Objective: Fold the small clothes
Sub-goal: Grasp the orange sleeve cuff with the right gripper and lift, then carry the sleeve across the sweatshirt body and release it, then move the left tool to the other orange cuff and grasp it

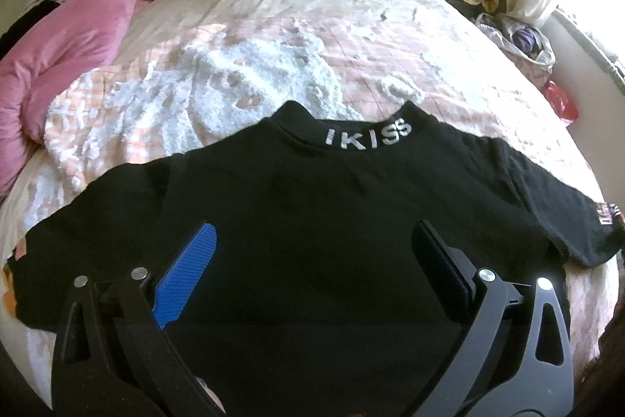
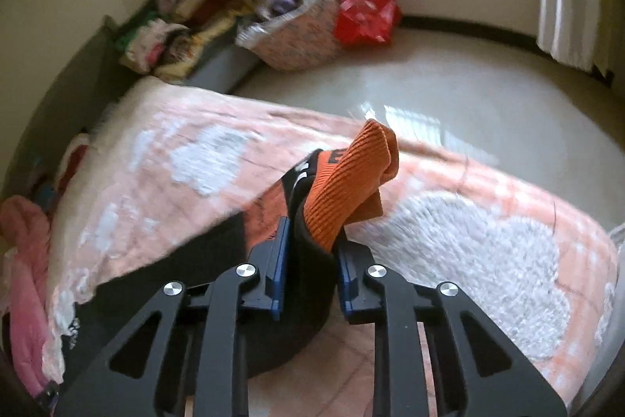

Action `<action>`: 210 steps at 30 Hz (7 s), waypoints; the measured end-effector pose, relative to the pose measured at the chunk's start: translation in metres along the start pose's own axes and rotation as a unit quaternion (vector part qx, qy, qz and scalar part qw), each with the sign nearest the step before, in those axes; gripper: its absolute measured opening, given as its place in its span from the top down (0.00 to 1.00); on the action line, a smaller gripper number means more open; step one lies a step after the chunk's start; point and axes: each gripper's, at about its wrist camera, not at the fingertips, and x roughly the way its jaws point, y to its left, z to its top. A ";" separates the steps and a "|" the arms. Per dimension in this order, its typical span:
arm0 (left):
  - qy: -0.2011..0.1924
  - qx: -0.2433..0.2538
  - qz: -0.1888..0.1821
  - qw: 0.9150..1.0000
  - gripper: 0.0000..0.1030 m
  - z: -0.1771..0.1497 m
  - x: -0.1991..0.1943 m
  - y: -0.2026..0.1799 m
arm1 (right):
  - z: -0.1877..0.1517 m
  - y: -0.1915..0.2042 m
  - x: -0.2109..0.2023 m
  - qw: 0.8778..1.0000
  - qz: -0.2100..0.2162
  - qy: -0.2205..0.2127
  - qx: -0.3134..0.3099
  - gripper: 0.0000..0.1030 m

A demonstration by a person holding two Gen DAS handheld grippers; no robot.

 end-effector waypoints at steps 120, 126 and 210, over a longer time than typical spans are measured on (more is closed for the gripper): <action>0.013 -0.020 -0.037 0.999 0.48 -0.068 -0.037 0.090 | -0.197 0.260 -0.090 0.906 0.221 0.143 -0.332 0.13; -0.016 -0.032 -0.031 0.999 0.27 -0.070 -0.069 0.101 | -0.201 0.272 -0.109 0.903 0.238 0.133 -0.333 0.06; -0.100 -0.377 0.040 0.920 0.90 -0.132 -0.100 0.395 | -0.330 0.383 -0.152 0.843 0.296 0.169 -0.416 0.04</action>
